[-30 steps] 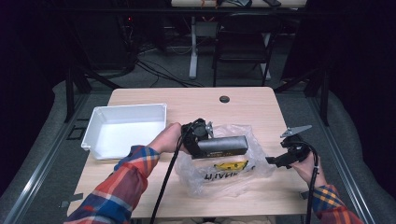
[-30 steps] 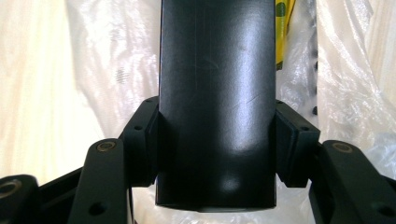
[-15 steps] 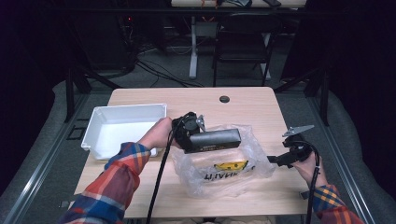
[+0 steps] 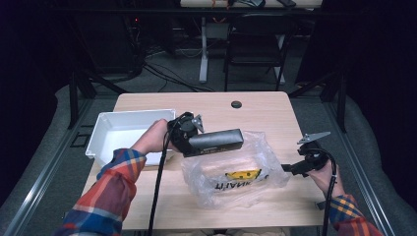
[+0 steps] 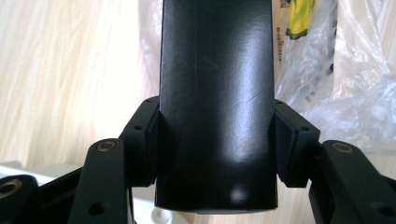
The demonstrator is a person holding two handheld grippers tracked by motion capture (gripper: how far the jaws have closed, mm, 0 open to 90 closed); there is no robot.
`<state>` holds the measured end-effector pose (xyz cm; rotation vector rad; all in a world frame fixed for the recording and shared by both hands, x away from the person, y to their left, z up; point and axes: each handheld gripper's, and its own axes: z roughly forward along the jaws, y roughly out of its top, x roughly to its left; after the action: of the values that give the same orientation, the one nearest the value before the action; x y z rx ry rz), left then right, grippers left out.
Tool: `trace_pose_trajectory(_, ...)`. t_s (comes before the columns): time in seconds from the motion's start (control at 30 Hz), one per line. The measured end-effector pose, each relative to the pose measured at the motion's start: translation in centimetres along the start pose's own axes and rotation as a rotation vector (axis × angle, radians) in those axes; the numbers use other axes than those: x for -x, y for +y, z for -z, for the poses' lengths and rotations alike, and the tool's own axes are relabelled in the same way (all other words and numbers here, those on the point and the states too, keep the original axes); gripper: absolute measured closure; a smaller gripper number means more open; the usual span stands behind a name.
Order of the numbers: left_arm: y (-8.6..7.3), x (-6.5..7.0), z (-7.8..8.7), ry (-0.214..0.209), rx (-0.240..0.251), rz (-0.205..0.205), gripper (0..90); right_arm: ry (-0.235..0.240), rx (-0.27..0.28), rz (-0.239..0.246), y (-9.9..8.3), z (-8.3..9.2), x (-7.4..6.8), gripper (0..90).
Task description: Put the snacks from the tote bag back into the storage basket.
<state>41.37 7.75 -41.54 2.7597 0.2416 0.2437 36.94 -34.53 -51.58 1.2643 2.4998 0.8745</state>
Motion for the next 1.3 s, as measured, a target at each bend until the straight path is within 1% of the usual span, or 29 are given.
trace_pose_trajectory(0.03, -0.2, -0.1, 0.2, 0.007, 0.005, 0.009, 43.7, 0.000, 0.002, -0.001, 0.0, 0.0, 0.0, 0.0)
trace_pose_trajectory(0.07, -0.4, -0.1, 0.4, 0.005, 0.004, 0.019, 43.8, -0.005, 0.002, -0.003, 0.0, 0.0, 0.0, 0.0)
trace_pose_trajectory(0.1, -0.7, -0.2, 0.6, 0.013, 0.001, 0.013, 43.7, -0.007, 0.005, -0.003, 0.0, -0.1, 0.0, 0.0)
trace_pose_trajectory(0.13, -0.9, -0.3, 0.8, 0.009, -0.003, 0.025, 43.8, -0.011, 0.002, 0.000, 0.0, -0.1, 0.0, 0.0)
trace_pose_trajectory(0.17, -1.1, -0.4, 1.0, 0.016, -0.007, 0.021, 43.8, -0.009, -0.003, 0.002, 0.0, -0.1, 0.0, 0.0)
trace_pose_trajectory(0.27, -2.0, -0.6, 1.5, 0.023, -0.002, 0.042, 43.8, -0.011, -0.007, 0.003, 0.0, -0.1, 0.0, 0.0)
trace_pose_trajectory(0.3, -2.3, -0.8, 1.7, 0.031, -0.002, 0.043, 43.7, -0.011, -0.006, 0.002, 0.0, -0.1, 0.0, 0.0)
trace_pose_trajectory(0.33, -2.6, -0.9, 1.9, 0.027, -0.003, 0.054, 43.8, -0.012, -0.006, 0.003, 0.0, -0.1, 0.0, 0.0)
trace_pose_trajectory(0.4, -3.3, -1.0, 2.3, 0.033, -0.004, 0.065, 43.8, -0.014, -0.003, 0.004, 0.0, -0.1, 0.0, 0.0)
trace_pose_trajectory(0.43, -3.7, -1.1, 2.5, 0.044, -0.004, 0.075, 43.8, -0.012, -0.004, 0.003, 0.0, -0.1, 0.0, 0.0)
trace_pose_trajectory(0.5, -4.5, -1.3, 3.0, 0.053, -0.007, 0.094, 43.8, -0.010, -0.006, -0.001, -0.1, -0.1, 0.0, 0.0)
trace_pose_trajectory(0.6, -5.8, -1.7, 3.8, 0.072, -0.003, 0.113, 43.8, -0.015, -0.007, -0.002, -0.1, -0.2, 0.0, 0.0)
trace_pose_trajectory(0.67, -6.7, -2.0, 4.3, 0.074, -0.002, 0.139, 43.7, -0.014, -0.009, 0.000, -0.1, -0.2, 0.0, 0.0)
trace_pose_trajectory(0.7, -7.2, -2.1, 4.5, 0.088, -0.003, 0.144, 43.7, -0.017, -0.013, 0.007, -0.1, -0.2, 0.0, 0.0)
trace_pose_trajectory(0.8, -8.7, -2.6, 5.0, 0.095, -0.002, 0.176, 43.7, -0.021, -0.013, -0.003, -0.1, -0.3, 0.0, 0.0)
trace_pose_trajectory(0.93, -10.6, -3.1, 5.8, 0.108, 0.006, 0.217, 43.7, -0.013, -0.016, -0.006, -0.1, -0.3, 0.1, 0.0)
trace_pose_trajectory(0.97, -11.0, -3.2, 5.9, 0.111, 0.012, 0.236, 43.7, -0.007, -0.020, -0.002, -0.1, -0.3, 0.1, 0.0)
trace_pose_trajectory(1.0, -11.5, -3.3, 6.1, 0.116, 0.011, 0.249, 43.7, -0.017, -0.026, -0.001, -0.1, -0.3, 0.1, 0.0)
trace_pose_trajectory(1.03, -11.9, -3.4, 6.3, 0.129, 0.004, 0.253, 43.7, -0.010, -0.030, 0.000, -0.1, -0.4, 0.1, 0.0)
trace_pose_trajectory(1.1, -12.8, -3.6, 6.6, 0.141, -0.005, 0.276, 43.7, -0.015, -0.031, -0.003, -0.1, -0.4, 0.1, 0.0)
trace_pose_trajectory(1.17, -13.7, -3.7, 6.8, 0.149, -0.001, 0.296, 43.7, -0.014, -0.029, -0.004, -0.1, -0.4, 0.1, 0.0)
trace_pose_trajectory(1.3, -15.6, -4.0, 7.2, 0.178, 0.010, 0.347, 43.6, -0.016, -0.025, -0.003, 0.0, -0.3, 0.1, 0.0)
